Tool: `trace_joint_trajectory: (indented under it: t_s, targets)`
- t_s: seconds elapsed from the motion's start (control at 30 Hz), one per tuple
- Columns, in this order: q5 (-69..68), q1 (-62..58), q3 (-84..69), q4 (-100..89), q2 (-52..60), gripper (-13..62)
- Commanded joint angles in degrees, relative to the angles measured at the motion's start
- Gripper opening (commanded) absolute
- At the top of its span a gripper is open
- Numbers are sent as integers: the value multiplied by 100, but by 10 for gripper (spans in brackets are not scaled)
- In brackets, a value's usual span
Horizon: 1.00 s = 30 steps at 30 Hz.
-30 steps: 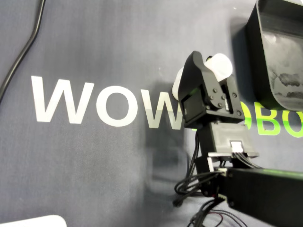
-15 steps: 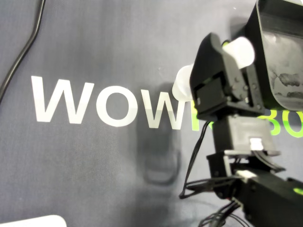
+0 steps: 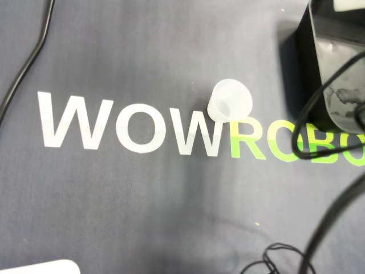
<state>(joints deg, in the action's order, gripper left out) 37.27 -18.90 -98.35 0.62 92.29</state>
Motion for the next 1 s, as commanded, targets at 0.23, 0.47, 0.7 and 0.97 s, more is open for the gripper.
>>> trace_joint_trajectory:
  t_s: [0.23, 0.47, 0.7, 0.97]
  targets:
    - [-2751, -1055, 2531, 879, -1564, 58]
    - [-5713, -1459, 3138, 853, -2452, 57]
    - [-8121, -1512, 3155, 448, -2848, 58]
    - [-9580, -1521, 3120, -132, -3331, 59]
